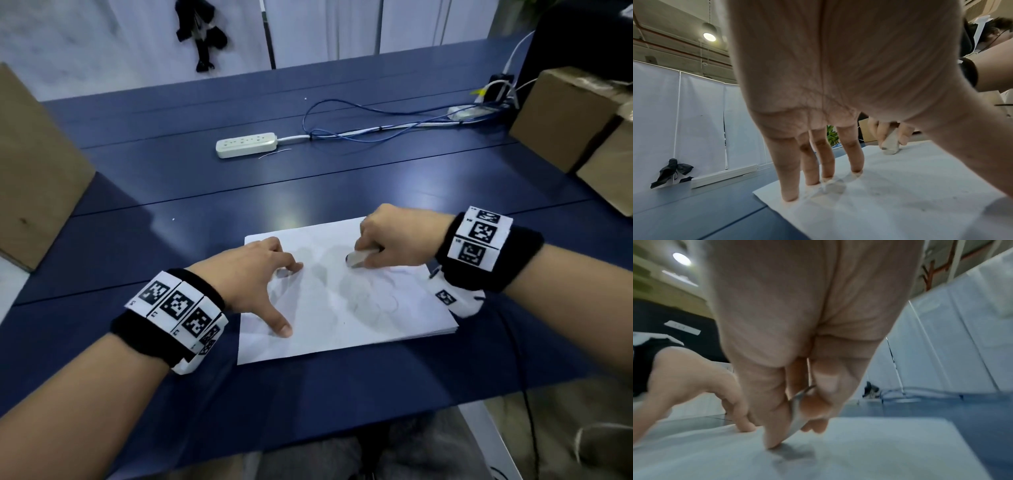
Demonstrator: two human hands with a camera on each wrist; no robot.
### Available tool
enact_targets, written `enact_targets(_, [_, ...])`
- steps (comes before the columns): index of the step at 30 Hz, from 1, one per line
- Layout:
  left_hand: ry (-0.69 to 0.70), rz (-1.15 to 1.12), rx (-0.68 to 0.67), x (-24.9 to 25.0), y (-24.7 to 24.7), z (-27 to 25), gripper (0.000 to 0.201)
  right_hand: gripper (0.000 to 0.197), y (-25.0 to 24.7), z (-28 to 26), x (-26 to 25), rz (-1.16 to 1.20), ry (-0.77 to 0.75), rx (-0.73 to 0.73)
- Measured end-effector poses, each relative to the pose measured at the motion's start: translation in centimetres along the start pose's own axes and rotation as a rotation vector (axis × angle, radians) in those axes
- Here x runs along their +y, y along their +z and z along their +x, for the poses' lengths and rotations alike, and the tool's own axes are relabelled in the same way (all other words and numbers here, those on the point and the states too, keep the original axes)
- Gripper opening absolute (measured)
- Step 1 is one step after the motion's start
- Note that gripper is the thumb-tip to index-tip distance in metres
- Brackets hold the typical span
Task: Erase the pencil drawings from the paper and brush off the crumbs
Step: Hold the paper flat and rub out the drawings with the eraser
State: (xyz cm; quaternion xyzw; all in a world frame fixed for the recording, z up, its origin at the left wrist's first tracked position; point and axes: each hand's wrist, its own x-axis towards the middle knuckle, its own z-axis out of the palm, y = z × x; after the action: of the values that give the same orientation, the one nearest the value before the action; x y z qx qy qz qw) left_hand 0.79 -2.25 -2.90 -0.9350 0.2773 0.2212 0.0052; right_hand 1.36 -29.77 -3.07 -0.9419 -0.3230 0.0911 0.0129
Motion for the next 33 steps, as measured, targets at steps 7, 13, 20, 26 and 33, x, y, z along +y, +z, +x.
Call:
enact_targets(7, [-0.003, -0.014, 0.007, -0.1, 0.1, 0.0, 0.105, 0.028, 0.4, -3.1, -2.9, 0.207, -0.273, -0.265])
enact_targets(13, [0.001, -0.001, 0.007, 0.1, 0.0, 0.0, 0.102, 0.058, 0.1, -0.4, 0.0, 0.007, -0.047, 0.083])
enact_targets(20, [-0.006, 0.002, 0.006, 0.0, 0.1, 0.2, 0.102, 0.035, -0.1, -3.3, -3.4, 0.165, -0.250, -0.232])
enact_targets(26, [-0.008, 0.009, 0.001, 0.1, 0.0, 0.1, 0.102, 0.048, 0.5, -1.7, -1.1, 0.021, -0.083, 0.077])
enact_targets(33, [-0.013, 0.010, -0.004, 0.0, 0.0, 0.3, 0.102, 0.033, -0.1, -2.3, -2.0, 0.126, -0.137, -0.173])
